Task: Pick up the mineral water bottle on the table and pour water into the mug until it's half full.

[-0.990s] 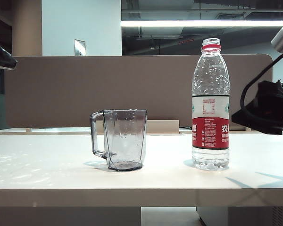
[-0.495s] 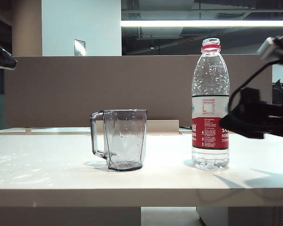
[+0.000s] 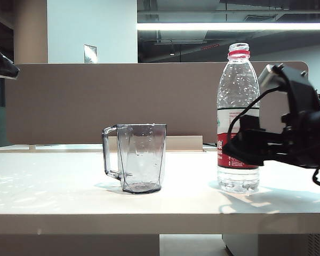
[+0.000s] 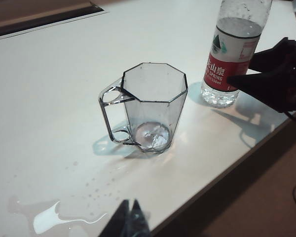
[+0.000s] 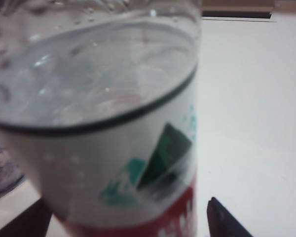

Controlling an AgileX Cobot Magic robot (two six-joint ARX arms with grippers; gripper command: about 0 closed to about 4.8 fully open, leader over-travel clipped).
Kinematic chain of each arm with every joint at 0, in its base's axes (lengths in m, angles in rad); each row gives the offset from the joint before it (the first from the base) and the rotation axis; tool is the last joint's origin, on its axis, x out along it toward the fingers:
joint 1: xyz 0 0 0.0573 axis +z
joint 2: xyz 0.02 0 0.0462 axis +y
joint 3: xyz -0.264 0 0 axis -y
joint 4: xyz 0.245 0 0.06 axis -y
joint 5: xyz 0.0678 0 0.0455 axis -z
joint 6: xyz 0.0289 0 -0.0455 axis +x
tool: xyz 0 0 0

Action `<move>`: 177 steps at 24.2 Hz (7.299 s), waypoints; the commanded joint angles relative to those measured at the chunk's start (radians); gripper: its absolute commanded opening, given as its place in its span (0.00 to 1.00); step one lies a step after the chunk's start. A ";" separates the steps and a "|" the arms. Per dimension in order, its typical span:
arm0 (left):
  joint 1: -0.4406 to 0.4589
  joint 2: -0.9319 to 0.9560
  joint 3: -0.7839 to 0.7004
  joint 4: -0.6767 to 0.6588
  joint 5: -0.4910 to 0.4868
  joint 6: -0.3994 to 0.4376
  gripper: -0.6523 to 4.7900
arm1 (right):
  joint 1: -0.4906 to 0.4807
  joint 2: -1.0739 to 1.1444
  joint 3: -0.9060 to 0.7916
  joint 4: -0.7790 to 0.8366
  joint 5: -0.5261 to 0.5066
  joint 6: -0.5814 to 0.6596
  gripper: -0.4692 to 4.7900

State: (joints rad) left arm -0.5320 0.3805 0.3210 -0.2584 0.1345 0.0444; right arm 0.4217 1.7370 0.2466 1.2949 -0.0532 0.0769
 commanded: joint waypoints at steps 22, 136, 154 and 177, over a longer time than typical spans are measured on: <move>0.000 -0.001 0.003 0.010 0.000 -0.003 0.12 | 0.001 0.095 0.158 -0.033 0.035 -0.011 0.48; 0.000 -0.002 0.003 0.010 0.000 -0.003 0.12 | 0.028 -0.206 0.575 -0.768 0.354 -1.726 0.51; 0.000 -0.002 0.003 0.010 0.000 -0.003 0.12 | 0.028 -0.186 0.571 -0.851 0.068 -0.443 0.48; 0.000 -0.002 0.003 0.010 0.000 -0.003 0.12 | 0.029 0.118 0.301 -0.151 0.048 0.076 0.47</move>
State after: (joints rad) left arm -0.5316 0.3790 0.3210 -0.2584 0.1345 0.0444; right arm 0.4477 1.8584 0.5583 1.1122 -0.0189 0.1665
